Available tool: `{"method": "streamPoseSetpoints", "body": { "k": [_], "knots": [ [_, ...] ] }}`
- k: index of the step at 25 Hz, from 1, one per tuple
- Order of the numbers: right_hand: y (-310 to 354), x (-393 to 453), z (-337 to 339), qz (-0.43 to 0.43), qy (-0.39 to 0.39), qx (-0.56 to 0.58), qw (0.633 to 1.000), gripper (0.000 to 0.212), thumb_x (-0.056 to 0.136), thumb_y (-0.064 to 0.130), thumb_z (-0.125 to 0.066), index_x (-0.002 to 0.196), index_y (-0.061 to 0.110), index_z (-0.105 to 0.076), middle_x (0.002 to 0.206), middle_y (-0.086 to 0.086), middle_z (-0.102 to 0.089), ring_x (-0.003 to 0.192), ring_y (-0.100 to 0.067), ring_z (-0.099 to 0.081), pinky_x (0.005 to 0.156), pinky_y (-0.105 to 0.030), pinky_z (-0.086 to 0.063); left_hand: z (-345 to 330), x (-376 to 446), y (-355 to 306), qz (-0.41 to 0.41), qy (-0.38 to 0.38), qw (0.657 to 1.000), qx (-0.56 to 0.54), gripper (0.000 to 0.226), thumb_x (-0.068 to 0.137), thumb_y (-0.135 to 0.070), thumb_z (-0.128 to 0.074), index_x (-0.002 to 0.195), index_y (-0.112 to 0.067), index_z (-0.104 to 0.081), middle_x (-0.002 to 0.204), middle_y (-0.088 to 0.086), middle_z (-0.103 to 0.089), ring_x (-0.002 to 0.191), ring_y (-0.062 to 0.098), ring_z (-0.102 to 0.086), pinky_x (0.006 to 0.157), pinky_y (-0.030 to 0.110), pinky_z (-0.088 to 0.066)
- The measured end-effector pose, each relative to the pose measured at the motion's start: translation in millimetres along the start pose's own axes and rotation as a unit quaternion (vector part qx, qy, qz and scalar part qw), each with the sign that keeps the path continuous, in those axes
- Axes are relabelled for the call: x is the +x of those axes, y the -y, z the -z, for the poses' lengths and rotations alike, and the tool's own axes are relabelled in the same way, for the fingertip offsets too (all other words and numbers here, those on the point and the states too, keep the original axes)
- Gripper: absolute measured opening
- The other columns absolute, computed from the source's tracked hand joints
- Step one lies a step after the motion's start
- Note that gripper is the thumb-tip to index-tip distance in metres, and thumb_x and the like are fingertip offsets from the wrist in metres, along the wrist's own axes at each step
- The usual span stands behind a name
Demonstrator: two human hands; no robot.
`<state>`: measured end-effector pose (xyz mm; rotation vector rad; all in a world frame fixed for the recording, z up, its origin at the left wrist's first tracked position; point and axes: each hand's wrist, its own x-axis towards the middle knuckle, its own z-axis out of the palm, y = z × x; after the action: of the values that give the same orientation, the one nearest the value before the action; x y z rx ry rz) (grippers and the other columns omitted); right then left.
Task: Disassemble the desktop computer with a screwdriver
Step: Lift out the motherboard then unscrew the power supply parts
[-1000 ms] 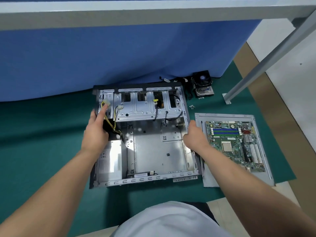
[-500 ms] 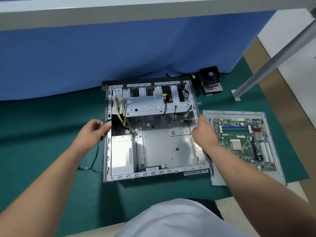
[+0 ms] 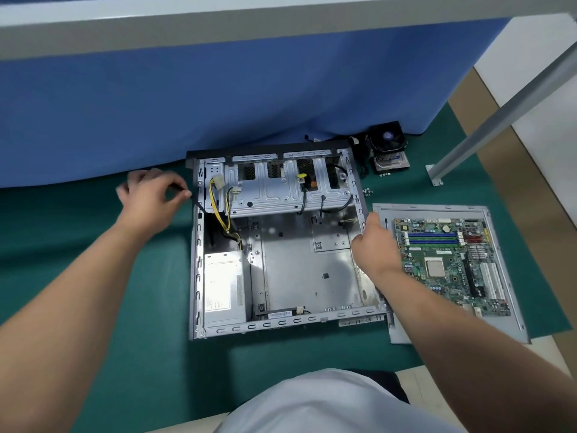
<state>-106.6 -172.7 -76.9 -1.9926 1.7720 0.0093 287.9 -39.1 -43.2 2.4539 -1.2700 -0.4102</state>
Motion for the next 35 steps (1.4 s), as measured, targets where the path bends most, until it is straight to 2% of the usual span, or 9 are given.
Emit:
{"method": "streamPoseSetpoints", "body": {
  "k": [5,10,16,19,21,23,25,29,35],
  "knots": [
    [1,0,0,-0.005,0.001,-0.005,1.0,0.019,0.093,0.005,-0.044,0.11,0.01,-0.037,0.075,-0.012,-0.056,0.068,-0.033,-0.057,0.057,-0.038,-0.044,-30,4,-10,0.13,-0.021,0.986,-0.105,0.018,0.098,-0.026,-0.064,0.115,-0.026,-0.066,0.15,0.001,-0.046,0.142,0.033,-0.029,0.111,0.036,-0.024],
    [1,0,1,0.004,0.005,-0.006,1.0,0.019,0.093,0.004,-0.043,0.109,0.009,-0.037,0.08,-0.015,-0.06,0.072,-0.036,-0.06,0.061,-0.041,-0.05,-46,-29,-41,0.113,-0.139,0.958,-0.225,0.038,0.1,-0.014,-0.058,0.137,-0.008,-0.058,0.144,0.015,-0.052,0.136,0.03,-0.045,0.116,0.033,-0.031],
    [4,-1,5,0.005,0.013,-0.007,1.0,0.019,0.096,0.02,-0.048,0.108,0.013,-0.035,0.086,-0.012,-0.06,0.069,-0.03,-0.058,0.058,-0.038,-0.047,-90,-124,-70,-0.095,-0.07,0.993,-0.02,0.031,0.099,-0.025,-0.057,0.129,-0.019,-0.063,0.143,0.0,-0.055,0.136,0.024,-0.047,0.112,0.039,-0.032],
    [-4,3,5,0.026,0.062,0.058,0.996,0.039,0.1,0.044,-0.05,0.116,0.012,-0.036,0.109,-0.015,-0.064,0.09,-0.036,-0.064,0.081,-0.046,-0.056,-104,-148,-68,-0.102,-0.036,0.988,0.113,0.035,0.101,-0.035,-0.05,0.13,-0.022,-0.064,0.145,0.003,-0.057,0.137,0.027,-0.048,0.119,0.045,-0.029],
    [-21,3,10,-0.002,0.125,0.196,0.973,0.063,0.1,0.065,-0.037,0.14,0.016,-0.038,0.142,-0.009,-0.056,0.125,-0.033,-0.057,0.107,-0.043,-0.043,-106,-149,-69,-0.106,-0.03,0.982,0.151,0.041,0.097,-0.039,-0.043,0.126,-0.023,-0.067,0.137,0.003,-0.062,0.131,0.026,-0.052,0.119,0.044,-0.029],
    [-54,4,11,-0.033,0.096,0.28,0.955,0.054,0.104,0.059,-0.033,0.141,0.023,-0.05,0.143,-0.004,-0.057,0.13,-0.026,-0.054,0.107,-0.038,-0.041,-104,-145,-71,-0.1,-0.029,0.98,0.171,0.042,0.094,-0.038,-0.04,0.123,-0.025,-0.068,0.13,-0.001,-0.064,0.124,0.024,-0.054,0.114,0.043,-0.032],
    [-92,9,7,-0.065,0.05,0.188,0.979,0.038,0.106,0.04,-0.044,0.132,0.016,-0.056,0.131,-0.011,-0.062,0.114,-0.028,-0.061,0.094,-0.038,-0.049,-104,-143,-73,-0.089,-0.03,0.979,0.182,0.044,0.093,-0.038,-0.038,0.125,-0.025,-0.065,0.126,-0.003,-0.065,0.121,0.022,-0.054,0.111,0.042,-0.034],
    [-123,20,-16,-0.103,0.15,-0.031,0.983,0.055,0.102,0.027,-0.055,0.148,0.003,-0.038,0.146,-0.021,-0.042,0.123,-0.039,-0.056,0.1,-0.045,-0.05,-107,-141,-71,-0.076,-0.044,0.978,0.188,0.049,0.093,-0.038,-0.038,0.137,-0.024,-0.056,0.123,-0.004,-0.066,0.118,0.02,-0.054,0.108,0.04,-0.033],
    [-117,31,-37,-0.098,0.126,-0.132,0.978,0.06,0.094,0.015,-0.062,0.146,0.005,-0.033,0.14,-0.02,-0.049,0.116,-0.039,-0.06,0.083,-0.042,-0.051,-114,-139,-66,-0.08,-0.05,0.977,0.192,0.05,0.09,-0.037,-0.038,0.136,-0.029,-0.056,0.122,-0.005,-0.064,0.118,0.021,-0.053,0.108,0.041,-0.031]
  ]
}}
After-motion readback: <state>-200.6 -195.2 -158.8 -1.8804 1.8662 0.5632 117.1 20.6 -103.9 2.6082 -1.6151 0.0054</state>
